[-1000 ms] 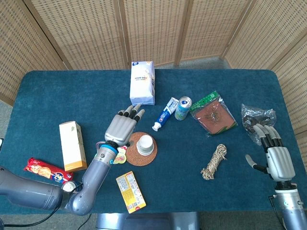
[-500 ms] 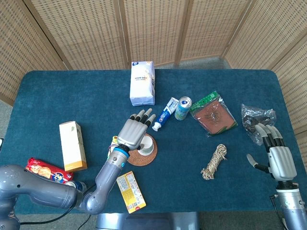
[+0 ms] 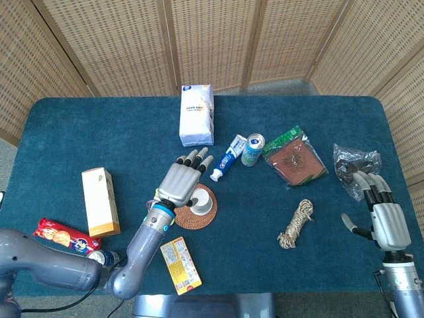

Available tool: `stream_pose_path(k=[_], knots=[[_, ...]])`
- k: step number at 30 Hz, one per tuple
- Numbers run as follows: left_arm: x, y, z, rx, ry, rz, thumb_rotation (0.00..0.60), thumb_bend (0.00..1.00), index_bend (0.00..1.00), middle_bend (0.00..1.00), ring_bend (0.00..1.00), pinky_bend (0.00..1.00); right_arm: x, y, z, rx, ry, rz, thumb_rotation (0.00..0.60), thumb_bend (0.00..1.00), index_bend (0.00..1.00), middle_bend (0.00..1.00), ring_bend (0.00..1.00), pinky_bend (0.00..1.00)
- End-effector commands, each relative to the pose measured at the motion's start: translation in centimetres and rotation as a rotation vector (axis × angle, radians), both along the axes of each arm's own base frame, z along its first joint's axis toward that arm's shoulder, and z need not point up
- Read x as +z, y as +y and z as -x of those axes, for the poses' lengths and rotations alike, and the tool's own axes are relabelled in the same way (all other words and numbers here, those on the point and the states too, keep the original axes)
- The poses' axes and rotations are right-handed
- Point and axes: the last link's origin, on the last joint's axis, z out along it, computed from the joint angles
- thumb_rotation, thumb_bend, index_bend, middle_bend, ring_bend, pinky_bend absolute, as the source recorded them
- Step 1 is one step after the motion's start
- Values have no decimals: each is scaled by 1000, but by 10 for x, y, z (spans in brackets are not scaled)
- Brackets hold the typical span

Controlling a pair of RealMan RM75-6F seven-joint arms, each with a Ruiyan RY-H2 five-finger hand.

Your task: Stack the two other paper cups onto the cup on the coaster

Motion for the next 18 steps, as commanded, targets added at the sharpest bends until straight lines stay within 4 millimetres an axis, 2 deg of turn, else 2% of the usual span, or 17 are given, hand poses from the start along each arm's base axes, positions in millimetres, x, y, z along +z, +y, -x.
stream_pose_path(k=[1,3,9,18], knots=[[33,-5,11,4,-49,-31,600,225,0,0,0,181,0,0,0,0,0,0,600,329,41,0,0,97],[48,-10,20,3,-53,-40,600,225,0,0,0,178,0,0,0,2,1,-1,600,328,41,0,0,97],[98,-30,67,9,-55,-72,600,225,0,0,0,176,-5,1,-4,12,6,-16,600,329,41,0,0,97],[150,-68,138,21,-32,-34,600,225,0,0,0,124,-10,3,-8,24,25,-28,600,327,41,0,0,96]])
